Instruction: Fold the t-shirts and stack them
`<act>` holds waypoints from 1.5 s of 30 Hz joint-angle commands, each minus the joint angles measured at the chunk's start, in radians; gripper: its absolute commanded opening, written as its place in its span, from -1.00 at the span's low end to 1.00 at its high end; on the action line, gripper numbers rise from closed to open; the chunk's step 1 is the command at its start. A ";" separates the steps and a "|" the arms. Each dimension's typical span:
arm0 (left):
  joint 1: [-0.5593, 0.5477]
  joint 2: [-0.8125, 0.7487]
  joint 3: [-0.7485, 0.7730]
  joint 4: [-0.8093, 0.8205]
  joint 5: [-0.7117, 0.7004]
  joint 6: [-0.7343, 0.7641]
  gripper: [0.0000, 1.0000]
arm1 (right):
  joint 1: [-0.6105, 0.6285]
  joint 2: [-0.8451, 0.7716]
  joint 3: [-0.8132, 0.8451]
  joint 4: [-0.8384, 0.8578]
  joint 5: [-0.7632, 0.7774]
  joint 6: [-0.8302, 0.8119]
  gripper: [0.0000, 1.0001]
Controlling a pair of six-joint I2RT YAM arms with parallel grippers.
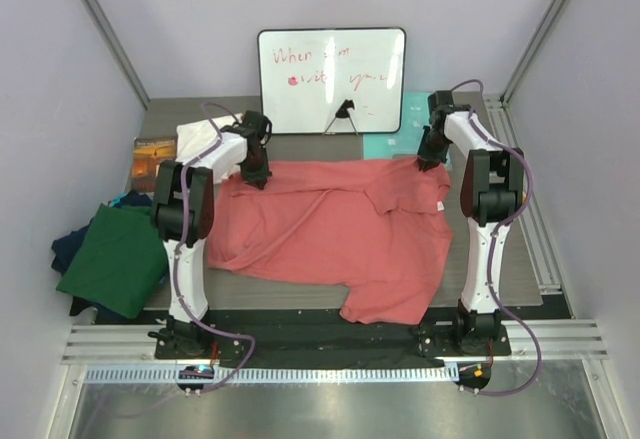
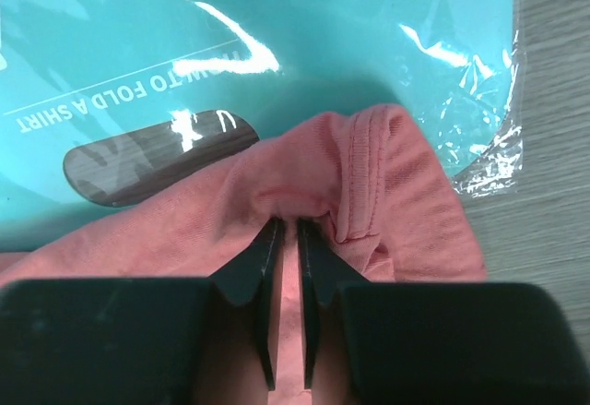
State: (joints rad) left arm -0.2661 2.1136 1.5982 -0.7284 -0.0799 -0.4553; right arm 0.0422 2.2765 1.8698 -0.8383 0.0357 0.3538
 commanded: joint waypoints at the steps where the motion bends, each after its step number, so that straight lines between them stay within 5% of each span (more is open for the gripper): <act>1: 0.019 0.074 0.023 0.021 0.019 -0.006 -1.00 | -0.005 0.029 0.023 -0.001 0.075 -0.003 -0.74; 12: 0.119 0.154 0.184 -0.046 0.029 0.004 -1.00 | -0.071 0.100 0.127 -0.019 0.081 0.005 -0.81; 16: 0.123 0.146 0.203 -0.063 0.034 0.018 -0.96 | -0.073 0.110 0.180 -0.035 0.040 0.004 -0.63; 22: 0.125 0.021 0.103 -0.037 0.066 0.020 -0.37 | -0.073 -0.037 0.145 -0.013 -0.103 0.010 -0.38; 24: 0.125 -0.032 0.056 -0.028 0.062 0.018 -0.32 | -0.073 -0.116 0.108 0.016 -0.129 0.016 -0.34; 30: 0.136 -0.257 -0.061 -0.022 0.042 0.009 -0.20 | -0.071 -0.444 -0.102 0.039 -0.149 0.036 -0.28; 40: 0.142 -0.613 -0.279 -0.043 0.040 -0.077 -0.11 | -0.059 -0.945 -0.775 0.016 -0.253 0.073 -0.28; 45: 0.140 -0.770 -0.441 -0.066 0.045 -0.115 -0.12 | -0.042 -1.118 -0.968 -0.034 -0.284 0.108 -0.25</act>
State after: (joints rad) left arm -0.1284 1.4406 1.2510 -0.7597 -0.0418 -0.5255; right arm -0.0120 1.2758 0.9958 -0.8215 -0.1928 0.4236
